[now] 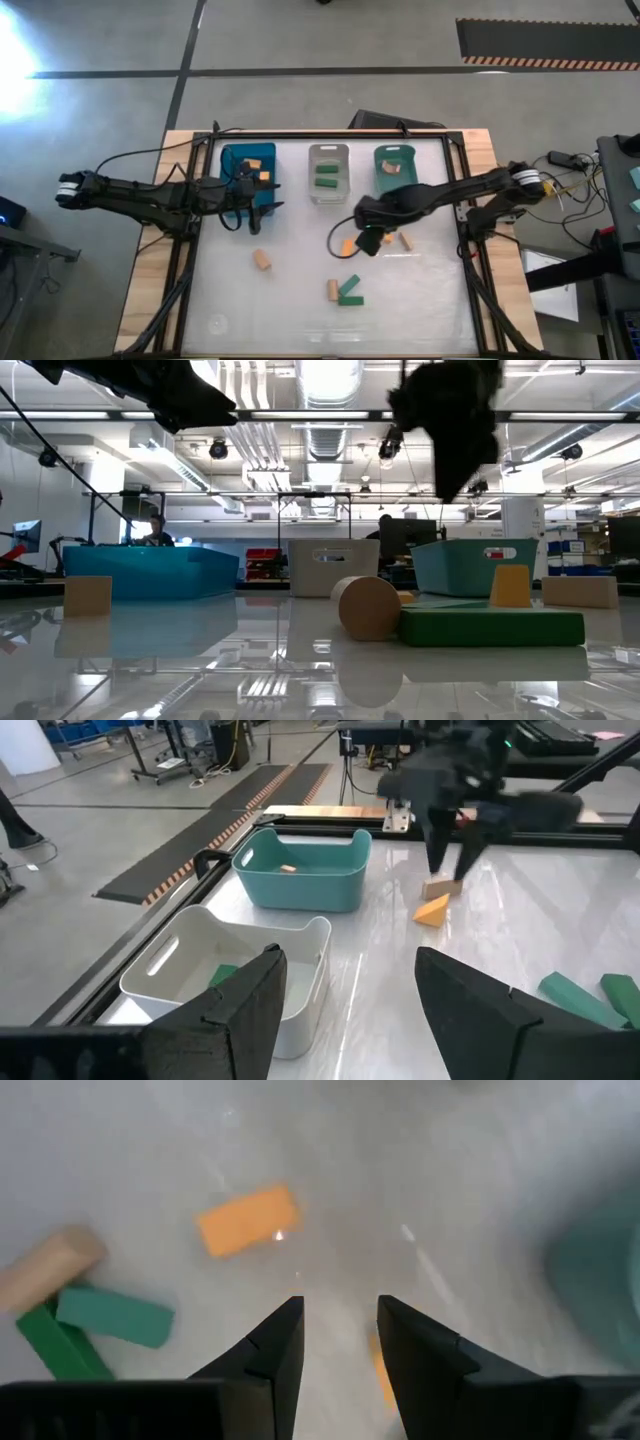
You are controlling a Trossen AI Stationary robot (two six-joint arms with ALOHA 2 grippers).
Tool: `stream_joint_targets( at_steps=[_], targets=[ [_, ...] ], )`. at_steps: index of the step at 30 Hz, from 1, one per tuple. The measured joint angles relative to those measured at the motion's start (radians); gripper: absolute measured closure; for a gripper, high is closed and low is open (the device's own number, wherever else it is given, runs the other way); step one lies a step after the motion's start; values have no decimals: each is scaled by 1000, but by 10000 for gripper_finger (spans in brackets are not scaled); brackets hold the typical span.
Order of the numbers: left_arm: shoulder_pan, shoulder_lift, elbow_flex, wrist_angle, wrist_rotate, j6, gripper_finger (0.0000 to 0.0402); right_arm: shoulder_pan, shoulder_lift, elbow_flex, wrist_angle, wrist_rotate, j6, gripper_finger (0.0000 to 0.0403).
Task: Sort & place blocks by color
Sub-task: Put the brown block into the green bin
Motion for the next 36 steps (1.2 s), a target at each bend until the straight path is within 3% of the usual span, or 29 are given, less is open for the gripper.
stream_joint_targets(
  at_steps=[7, 14, 21, 36],
  targets=[
    [0, 0, -1, 8, 0, 1, 194, 0, -134, -161, -82, -15, 297, 251],
    [0, -1, -1, 10, 0, 10, 194, 0, -163, -313, -100, -138, 450, 232],
    [0, 0, -1, 9, 0, 10, 194, 6, -125, -360, -95, -189, 456, 227],
    [0, 0, -3, 9, 0, 7, 194, 11, -119, -451, 34, -174, 483, 225]
  ],
)
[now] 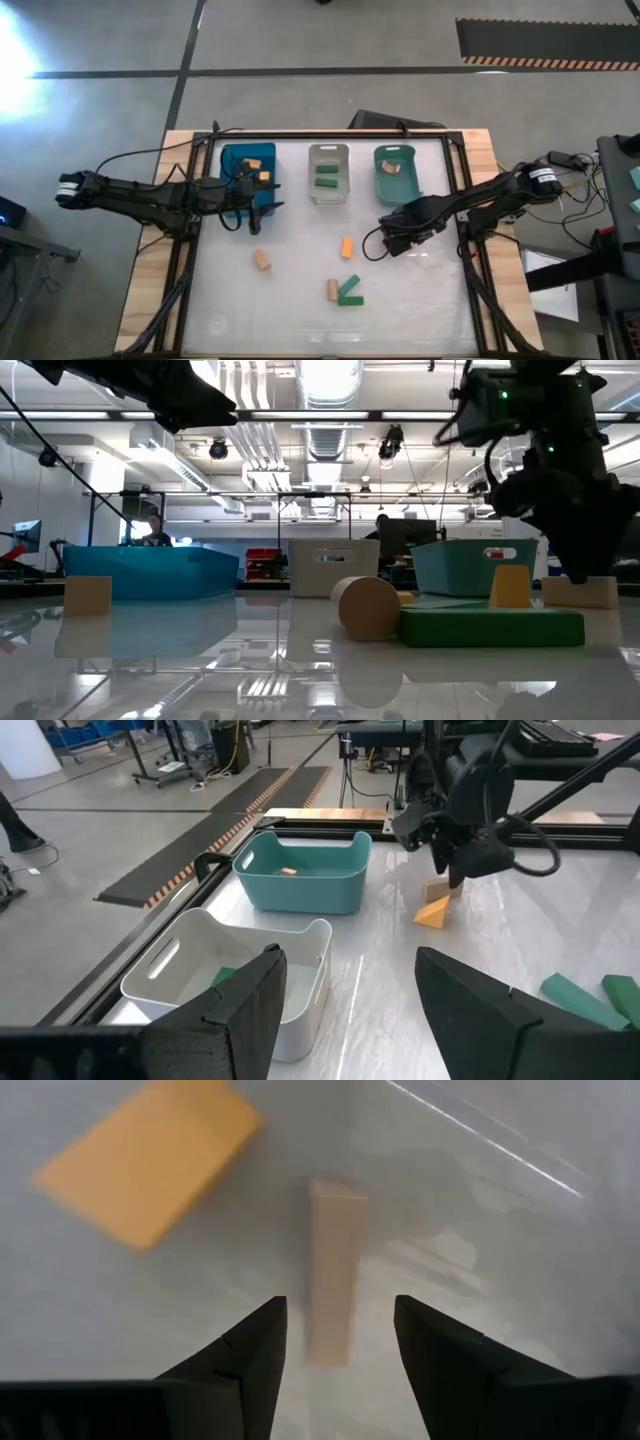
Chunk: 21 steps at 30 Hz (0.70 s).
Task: Sort & place blocks by color
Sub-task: Put the brown block into the green bin
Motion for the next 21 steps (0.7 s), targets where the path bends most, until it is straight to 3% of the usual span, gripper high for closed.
stream_joint_targets(
  at_steps=[6, 17, 21],
  targets=[
    [0, 0, 0, 0, 0, -1, 194, 0, 0, -28, 9, 24, 9, 242],
    [0, 0, 0, 0, 0, -1, 194, 0, 0, -28, 65, 58, 12, 356],
    [0, 0, 0, 0, 0, -1, 194, 0, 0, -28, 65, 69, 4, 361]
  ],
)
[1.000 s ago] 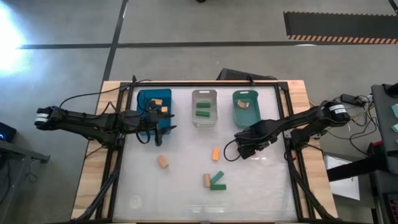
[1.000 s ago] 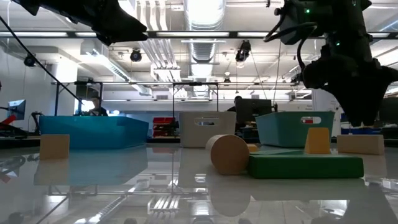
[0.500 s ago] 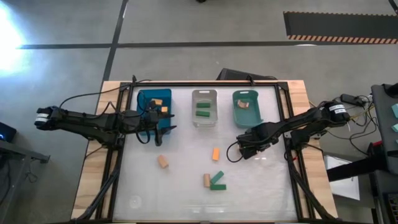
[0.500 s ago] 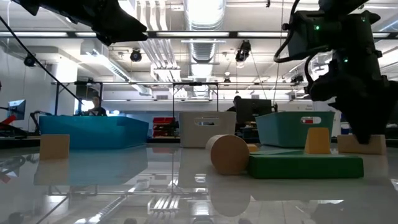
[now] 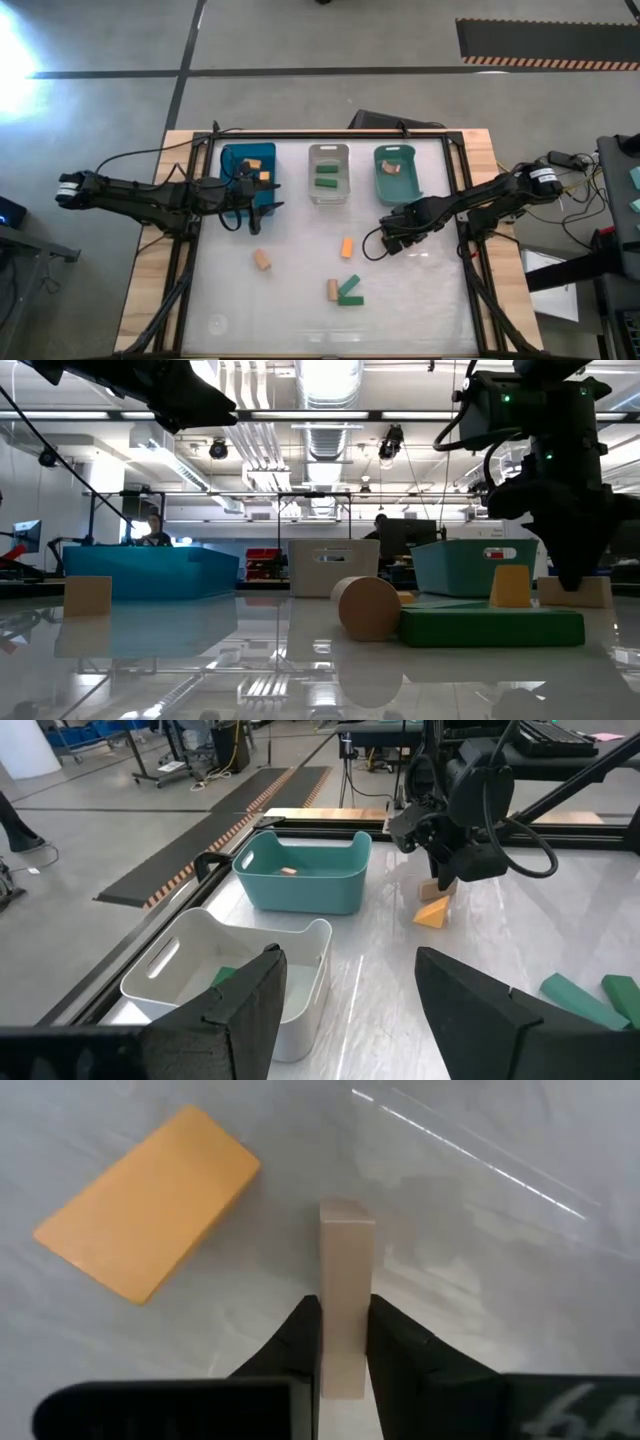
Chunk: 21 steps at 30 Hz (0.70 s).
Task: Sort & place blocks by color
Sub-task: Put the brown block into the green bin
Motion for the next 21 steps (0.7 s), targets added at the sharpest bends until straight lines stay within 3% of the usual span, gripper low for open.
stream_joint_targets(
  at_steps=[11, 21],
  targets=[
    [0, 0, -1, 0, 0, 0, 194, 0, -7, 0, -36, 9, -19, 347],
    [0, 0, -3, 0, 0, 0, 194, 0, -55, 129, -135, 127, -96, 351]
  ],
)
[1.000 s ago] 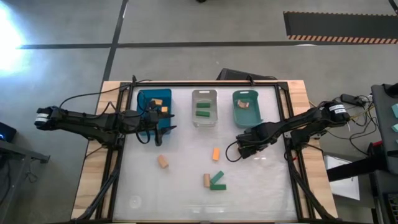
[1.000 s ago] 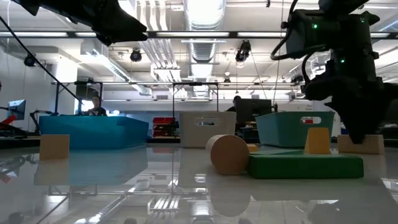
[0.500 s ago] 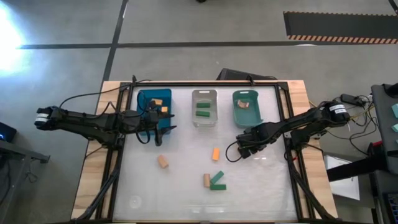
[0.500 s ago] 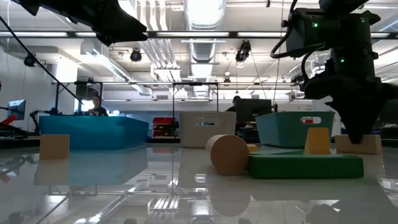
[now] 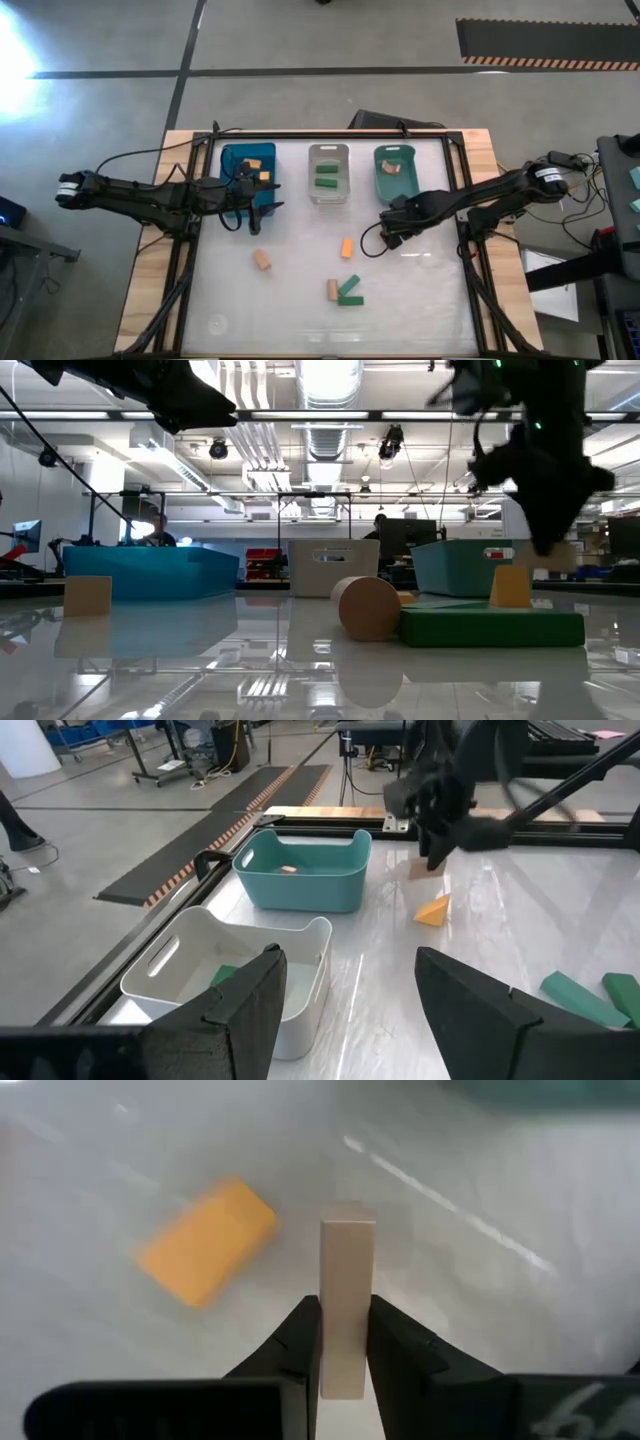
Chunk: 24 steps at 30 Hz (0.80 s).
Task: Sort & place blocks by color
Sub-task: Put the brown block into the green bin
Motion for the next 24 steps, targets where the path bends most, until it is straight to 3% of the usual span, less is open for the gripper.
stream_joint_targets(
  at_steps=[14, 24],
  targets=[
    [0, 0, -1, 1, 0, 2, 194, -21, 0, 278, 70, 382, -341, 351],
    [0, 0, -1, 1, 0, 3, 194, -161, 30, 429, -32, 415, -462, 351]
  ],
)
